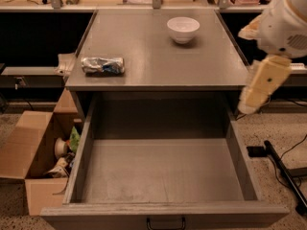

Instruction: Place redbull can into top drawer

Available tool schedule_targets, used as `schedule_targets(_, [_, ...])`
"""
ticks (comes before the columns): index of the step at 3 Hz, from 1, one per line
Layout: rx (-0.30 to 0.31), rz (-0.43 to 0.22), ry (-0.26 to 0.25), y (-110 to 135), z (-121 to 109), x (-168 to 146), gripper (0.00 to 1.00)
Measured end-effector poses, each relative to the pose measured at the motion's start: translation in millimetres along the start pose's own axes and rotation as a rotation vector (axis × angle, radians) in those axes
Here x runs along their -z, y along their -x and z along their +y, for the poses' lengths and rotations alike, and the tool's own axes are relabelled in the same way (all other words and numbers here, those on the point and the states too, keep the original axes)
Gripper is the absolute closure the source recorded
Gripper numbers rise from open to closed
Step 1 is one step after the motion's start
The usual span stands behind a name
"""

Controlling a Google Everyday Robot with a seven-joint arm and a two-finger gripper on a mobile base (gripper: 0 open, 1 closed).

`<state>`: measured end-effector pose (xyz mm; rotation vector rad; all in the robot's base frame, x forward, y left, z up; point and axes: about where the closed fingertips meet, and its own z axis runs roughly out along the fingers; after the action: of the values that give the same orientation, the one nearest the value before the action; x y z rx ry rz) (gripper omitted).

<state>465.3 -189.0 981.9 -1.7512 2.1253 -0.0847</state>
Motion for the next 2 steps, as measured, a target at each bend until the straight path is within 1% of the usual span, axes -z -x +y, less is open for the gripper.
schedule_targets(1, [0.047, -0.098, -0.017, 41, -23, -12, 0.00])
schedule_targets(2, [0.042, -0.236, 0.025, 87, -42, -34, 0.00])
